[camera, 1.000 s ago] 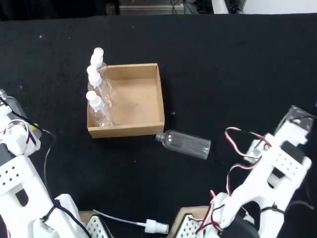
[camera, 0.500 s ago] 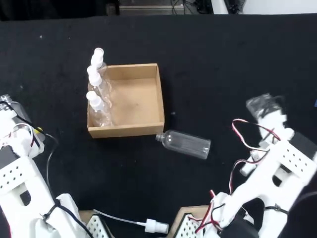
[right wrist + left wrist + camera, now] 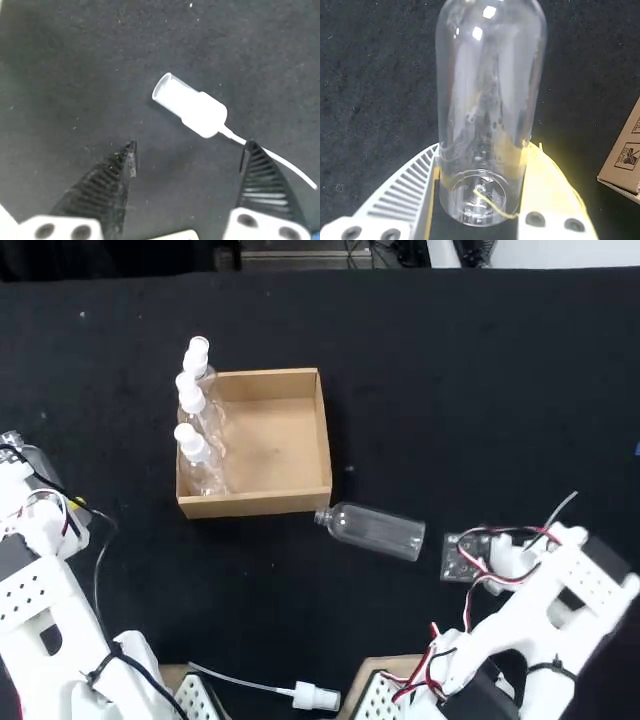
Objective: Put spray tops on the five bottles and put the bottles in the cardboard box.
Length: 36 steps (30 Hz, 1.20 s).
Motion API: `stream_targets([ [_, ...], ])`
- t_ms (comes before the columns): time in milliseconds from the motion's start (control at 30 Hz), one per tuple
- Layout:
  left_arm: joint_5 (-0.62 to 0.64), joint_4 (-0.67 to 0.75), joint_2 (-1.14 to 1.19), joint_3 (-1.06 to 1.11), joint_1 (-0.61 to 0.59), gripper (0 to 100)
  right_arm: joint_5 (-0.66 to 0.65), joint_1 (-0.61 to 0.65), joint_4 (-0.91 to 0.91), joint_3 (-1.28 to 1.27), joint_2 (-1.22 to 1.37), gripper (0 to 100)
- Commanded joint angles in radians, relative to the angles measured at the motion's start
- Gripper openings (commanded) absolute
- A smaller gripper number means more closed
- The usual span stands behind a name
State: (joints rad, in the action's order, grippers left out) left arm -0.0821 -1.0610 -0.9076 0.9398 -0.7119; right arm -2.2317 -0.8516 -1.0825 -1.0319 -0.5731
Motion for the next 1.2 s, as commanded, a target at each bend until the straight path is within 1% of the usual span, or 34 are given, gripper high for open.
stream_targets([
  [0,0.005,0.012,-0.005,-0.010,-0.010,9,-0.015,0.003,0.147,-0.097,-0.042,30.0],
  [67,0.005,0.012,-0.005,-0.010,-0.010,9,-0.011,0.009,0.213,-0.153,-0.045,29.9],
  [133,0.005,0.012,-0.005,-0.010,-0.010,9,0.028,0.017,0.261,-0.183,-0.047,28.3],
  [167,0.005,0.012,-0.005,-0.008,-0.010,9,0.054,0.032,0.276,-0.191,-0.047,26.3],
  [233,0.003,0.012,-0.005,-0.008,-0.010,9,0.164,0.057,0.290,-0.188,-0.047,18.8],
  [333,0.003,0.012,-0.005,-0.007,-0.010,9,0.448,0.101,0.288,-0.142,-0.050,1.5],
  [367,0.003,0.012,-0.005,-0.007,-0.010,9,0.557,0.110,0.288,-0.119,-0.051,1.0],
  [433,0.003,0.012,-0.005,-0.007,-0.010,9,0.767,0.110,0.287,-0.071,-0.059,5.4],
  [500,0.003,0.012,-0.005,-0.007,-0.010,9,0.982,0.109,0.279,-0.030,-0.067,4.7],
  [567,0.003,0.012,-0.005,-0.007,-0.010,9,1.154,0.091,0.219,0.015,-0.064,3.8],
  [633,0.003,0.012,-0.005,-0.007,-0.010,9,1.286,0.068,0.121,0.054,-0.054,4.0],
  [733,0.003,0.011,-0.005,-0.007,-0.010,9,1.409,0.031,-0.017,0.105,-0.018,4.0],
  [800,0.003,0.011,-0.005,-0.007,-0.010,9,1.458,0.020,-0.048,0.133,0.025,5.3],
  [833,0.003,0.011,-0.005,-0.007,-0.010,9,1.470,0.020,-0.057,0.145,0.054,8.0],
  [900,0.003,0.011,-0.005,-0.007,-0.010,9,1.447,0.020,-0.061,0.156,0.111,15.8],
  [967,0.003,0.011,-0.005,-0.005,-0.010,9,1.379,0.025,-0.061,0.160,0.157,22.7],
  [1033,0.003,0.011,-0.005,-0.005,-0.010,9,1.318,0.026,-0.061,0.170,0.185,26.3],
  [1100,0.003,0.011,-0.005,-0.005,-0.010,9,1.223,0.026,-0.060,0.180,0.191,26.5],
  [1167,0.003,0.011,-0.005,-0.005,-0.010,9,1.094,0.025,-0.060,0.183,0.189,26.5],
])
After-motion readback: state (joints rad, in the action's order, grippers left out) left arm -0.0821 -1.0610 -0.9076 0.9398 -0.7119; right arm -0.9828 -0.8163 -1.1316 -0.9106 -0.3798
